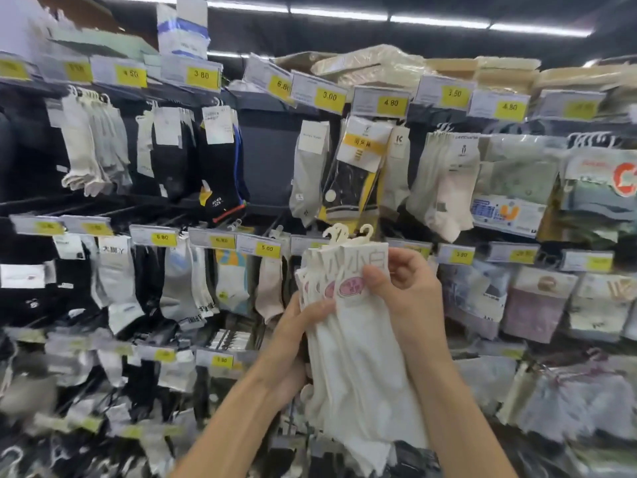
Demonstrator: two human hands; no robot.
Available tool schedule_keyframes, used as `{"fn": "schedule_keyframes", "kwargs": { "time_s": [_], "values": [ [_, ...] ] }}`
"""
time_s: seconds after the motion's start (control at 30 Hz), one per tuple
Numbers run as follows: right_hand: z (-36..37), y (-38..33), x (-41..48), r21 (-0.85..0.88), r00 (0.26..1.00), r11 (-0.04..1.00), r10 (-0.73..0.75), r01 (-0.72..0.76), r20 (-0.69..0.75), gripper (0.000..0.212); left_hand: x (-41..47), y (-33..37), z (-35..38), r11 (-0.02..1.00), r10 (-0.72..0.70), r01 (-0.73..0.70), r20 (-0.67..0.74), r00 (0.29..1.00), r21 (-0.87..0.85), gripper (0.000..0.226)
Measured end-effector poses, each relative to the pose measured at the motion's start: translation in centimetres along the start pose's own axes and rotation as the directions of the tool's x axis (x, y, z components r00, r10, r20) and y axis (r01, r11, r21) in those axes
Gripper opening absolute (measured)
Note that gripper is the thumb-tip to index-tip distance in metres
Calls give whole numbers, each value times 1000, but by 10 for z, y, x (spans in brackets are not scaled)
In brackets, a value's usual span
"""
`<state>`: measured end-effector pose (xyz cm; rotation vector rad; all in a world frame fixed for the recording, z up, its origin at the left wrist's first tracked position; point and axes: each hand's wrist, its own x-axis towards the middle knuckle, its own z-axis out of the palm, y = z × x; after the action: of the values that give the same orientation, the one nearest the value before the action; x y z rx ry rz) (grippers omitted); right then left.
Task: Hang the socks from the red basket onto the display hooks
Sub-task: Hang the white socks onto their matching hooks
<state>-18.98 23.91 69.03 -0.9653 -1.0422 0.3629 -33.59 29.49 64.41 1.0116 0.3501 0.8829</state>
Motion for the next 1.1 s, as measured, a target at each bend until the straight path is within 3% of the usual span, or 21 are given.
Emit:
{"fn": "schedule_keyframes", "kwargs": {
  "time_s": [0.2, 0.37, 0.6, 0.73, 0.83, 1.1],
  "values": [
    [-20, 50, -5, 66, 984, 982, 173, -175, 43, 34, 13, -40, -15, 999, -49, 48, -112, 993, -11, 76],
    [-32, 89, -7, -53, 925, 947, 321, -317, 201, 22, 12, -70, -36, 995, -94, 98, -185, 978, 11, 67],
    [-31, 123, 1, -88, 884, 934, 356, -346, 302, 25, 28, -88, -55, 993, -110, 115, -313, 943, -5, 63],
    [-20, 138, 6, -107, 847, 918, 393, -381, 357, 20, 34, -91, -69, 993, -110, 116, -356, 928, -4, 76],
    [-6, 149, 10, -61, 825, 890, 443, -452, 350, 19, 40, -86, -85, 994, -97, 107, -379, 920, 7, 78],
    [33, 170, 18, 41, 858, 870, 476, -492, 192, 24, 70, -61, -127, 990, -134, 138, -325, 936, -10, 81]
  ]
}}
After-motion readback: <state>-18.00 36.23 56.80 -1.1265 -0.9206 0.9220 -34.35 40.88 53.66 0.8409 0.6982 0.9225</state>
